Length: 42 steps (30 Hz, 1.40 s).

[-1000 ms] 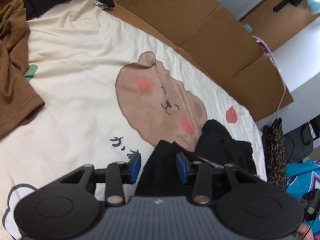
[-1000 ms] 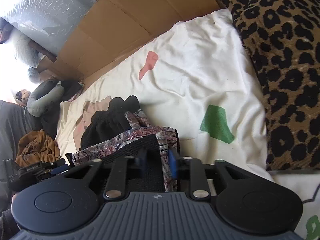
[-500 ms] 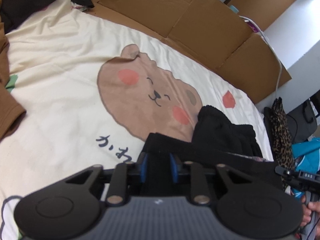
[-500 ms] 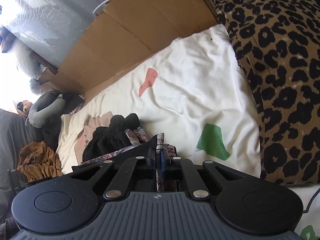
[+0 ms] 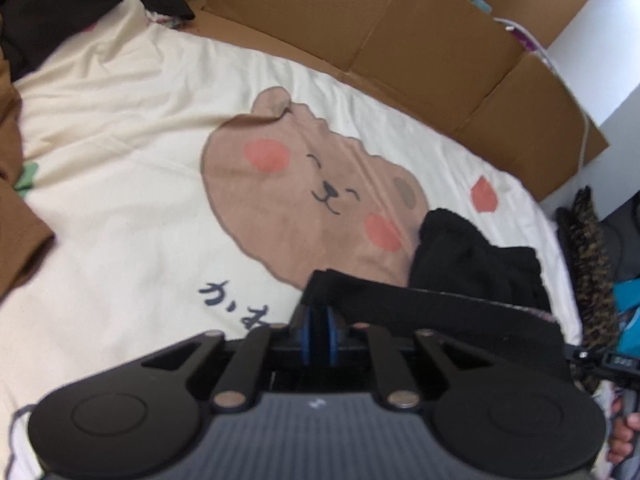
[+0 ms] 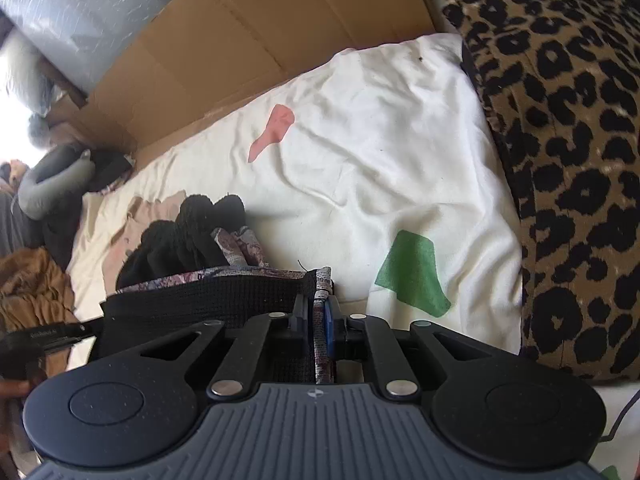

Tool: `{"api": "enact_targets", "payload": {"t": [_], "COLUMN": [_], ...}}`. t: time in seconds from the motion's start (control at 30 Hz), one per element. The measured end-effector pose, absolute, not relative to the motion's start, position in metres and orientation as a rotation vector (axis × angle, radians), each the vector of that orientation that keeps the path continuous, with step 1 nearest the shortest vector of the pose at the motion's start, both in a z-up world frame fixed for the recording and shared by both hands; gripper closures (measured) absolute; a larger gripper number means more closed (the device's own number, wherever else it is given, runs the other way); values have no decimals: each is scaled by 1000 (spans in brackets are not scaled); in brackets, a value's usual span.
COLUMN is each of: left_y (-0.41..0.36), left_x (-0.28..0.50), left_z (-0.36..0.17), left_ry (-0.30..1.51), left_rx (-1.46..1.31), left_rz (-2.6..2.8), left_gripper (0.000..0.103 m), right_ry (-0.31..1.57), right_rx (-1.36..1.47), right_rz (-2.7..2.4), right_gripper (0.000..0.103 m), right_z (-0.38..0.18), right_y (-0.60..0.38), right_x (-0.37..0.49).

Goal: Fold clothes

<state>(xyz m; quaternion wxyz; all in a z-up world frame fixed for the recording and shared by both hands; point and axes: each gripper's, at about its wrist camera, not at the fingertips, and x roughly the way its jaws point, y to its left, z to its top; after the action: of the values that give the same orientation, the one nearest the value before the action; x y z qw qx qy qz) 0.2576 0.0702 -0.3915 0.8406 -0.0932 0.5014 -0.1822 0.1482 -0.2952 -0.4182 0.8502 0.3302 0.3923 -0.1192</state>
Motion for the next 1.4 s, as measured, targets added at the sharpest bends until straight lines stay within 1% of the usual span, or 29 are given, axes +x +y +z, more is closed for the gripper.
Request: {"api": "enact_targets", "payload": {"t": [0.03,0.1,0.13,0.33,0.5,0.67,0.8,0.83,0.9,0.97,1.03,1.07,1.1,1.4], "left_y": [69,68,67,58,45,34,29,30,30,28,28,30,32,57], "left_x": [257,257,257,259,256,256,256,258,260,260,258,257,257,244], "left_z": [-391,-392,-393,-401,-403,-405,-405,-405,-405,-405,-405,-405,-404,-371], "left_ry": [1059,1064,1065,1068,1058,1053,1068,1085,1109,1115,1111,1112,1116,1008], "left_rx": [-185,-174,-167,-125,-32,37,52,32,8,22,16,-2,-25,-86], "left_rz": [-387,-390,-386,-389,-411,-424,-432,-435,-434,-436,-448,-457,-462,-410], "left_gripper": [83,71,69,67,60,59,59,59,62,65,77,93,96,98], "right_ry": [829,834,837,861,899,934,953,956,959,958,957,955,950,860], "right_rx": [688,681,682,587,485,403,372,368,357,348,352,357,360,411], "right_rz": [-258,-270,-270,-238,-220,-209,-214,-214,-211,-212,-211,-211,-214,-300], "right_gripper": [80,74,73,73,72,72,75,80,90,91,94,95,96,98], "right_z": [-419,-421,-422,-425,-429,-427,-425,-424,-423,-423,-421,-420,-418,-390], "right_y": [-295,-296,-297,-289,-278,-270,-265,-264,-261,-258,-258,-258,-259,-273], "right_x": [149,149,150,160,171,179,181,182,182,181,180,180,178,149]}}
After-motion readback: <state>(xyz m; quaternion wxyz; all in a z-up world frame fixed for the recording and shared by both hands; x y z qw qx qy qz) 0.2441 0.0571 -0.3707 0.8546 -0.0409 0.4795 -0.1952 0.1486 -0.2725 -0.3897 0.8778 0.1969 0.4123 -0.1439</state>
